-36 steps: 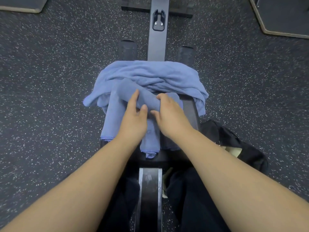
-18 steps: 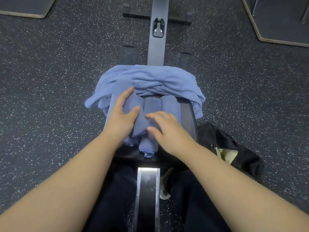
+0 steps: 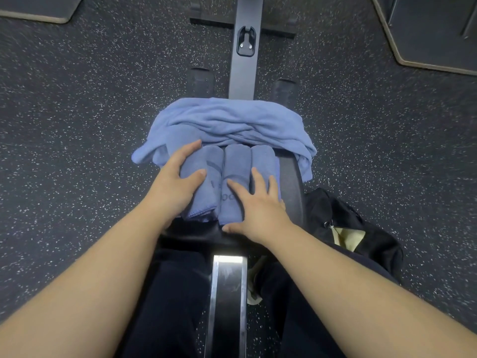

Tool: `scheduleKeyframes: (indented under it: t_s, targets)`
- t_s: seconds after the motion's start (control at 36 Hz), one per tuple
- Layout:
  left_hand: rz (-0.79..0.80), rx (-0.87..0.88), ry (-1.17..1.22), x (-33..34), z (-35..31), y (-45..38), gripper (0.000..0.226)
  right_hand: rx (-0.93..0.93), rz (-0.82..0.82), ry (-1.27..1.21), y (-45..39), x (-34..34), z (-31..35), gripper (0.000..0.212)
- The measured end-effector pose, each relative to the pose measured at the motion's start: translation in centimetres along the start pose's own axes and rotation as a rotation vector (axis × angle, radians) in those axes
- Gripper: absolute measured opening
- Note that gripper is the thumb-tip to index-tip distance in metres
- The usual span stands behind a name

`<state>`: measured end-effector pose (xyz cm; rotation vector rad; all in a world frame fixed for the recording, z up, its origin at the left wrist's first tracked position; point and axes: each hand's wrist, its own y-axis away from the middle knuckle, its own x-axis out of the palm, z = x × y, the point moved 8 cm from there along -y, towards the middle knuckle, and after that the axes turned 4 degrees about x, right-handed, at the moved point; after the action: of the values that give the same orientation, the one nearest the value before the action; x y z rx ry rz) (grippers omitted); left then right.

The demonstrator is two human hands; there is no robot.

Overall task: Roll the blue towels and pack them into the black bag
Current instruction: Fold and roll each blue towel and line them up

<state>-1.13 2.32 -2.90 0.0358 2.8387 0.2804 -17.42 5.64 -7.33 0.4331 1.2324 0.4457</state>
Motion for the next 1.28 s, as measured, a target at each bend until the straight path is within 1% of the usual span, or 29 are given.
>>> scheduleKeyframes:
  t_s: [0.08, 0.19, 0.25, 0.33, 0.39, 0.58, 0.67, 0.81, 0.97, 1.06, 1.17, 1.28]
  targets:
    - [0.005, 0.001, -0.013, -0.1, 0.0, 0.0, 0.051, 0.013, -0.034, -0.017, -0.3, -0.4, -0.2, 0.093]
    - [-0.015, 0.027, 0.012, -0.5, -0.6, -0.1, 0.051, 0.022, -0.021, -0.025, -0.4, -0.4, -0.2, 0.093]
    - [-0.021, 0.042, 0.029, -0.6, -0.8, -0.1, 0.051, 0.029, -0.050, -0.086, -0.6, -0.9, 0.0, 0.083]
    - [-0.018, 0.067, 0.027, -0.6, -1.0, -0.1, 0.051, 0.044, -0.160, -0.168, -1.1, -2.3, 0.0, 0.059]
    - [-0.017, 0.080, 0.019, -0.6, -1.1, -0.2, 0.050, 0.041, -0.180, -0.175, -1.7, -2.5, 0.0, 0.054]
    - [-0.001, 0.090, 0.007, -0.4, -1.0, -0.3, 0.052, 0.055, -0.098, -0.032, -3.1, -1.2, 0.5, 0.056]
    - [0.004, 0.090, 0.019, -0.2, -1.0, -0.4, 0.052, 0.094, -0.085, -0.053, -3.2, -1.0, 0.2, 0.055]
    - [0.025, 0.093, 0.014, 0.1, -1.1, -0.1, 0.052, 0.165, -0.113, -0.113, -3.2, -1.3, -0.6, 0.053]
    - [0.056, 0.087, -0.011, 1.0, -1.4, -0.1, 0.052, 0.227, -0.127, -0.119, -2.9, -1.7, -2.5, 0.054]
    - [0.090, 0.099, -0.032, 2.1, -1.7, 0.1, 0.052, 0.239, -0.122, -0.103, -2.5, -1.9, -3.3, 0.055]
    - [0.162, 0.106, 0.005, 4.0, -1.9, 0.2, 0.053, 0.234, -0.119, -0.081, -2.0, -2.0, -4.2, 0.056]
    - [0.237, 0.107, 0.053, 5.8, -1.7, -0.3, 0.060, 0.213, -0.108, -0.074, -1.6, -2.2, -4.8, 0.056]
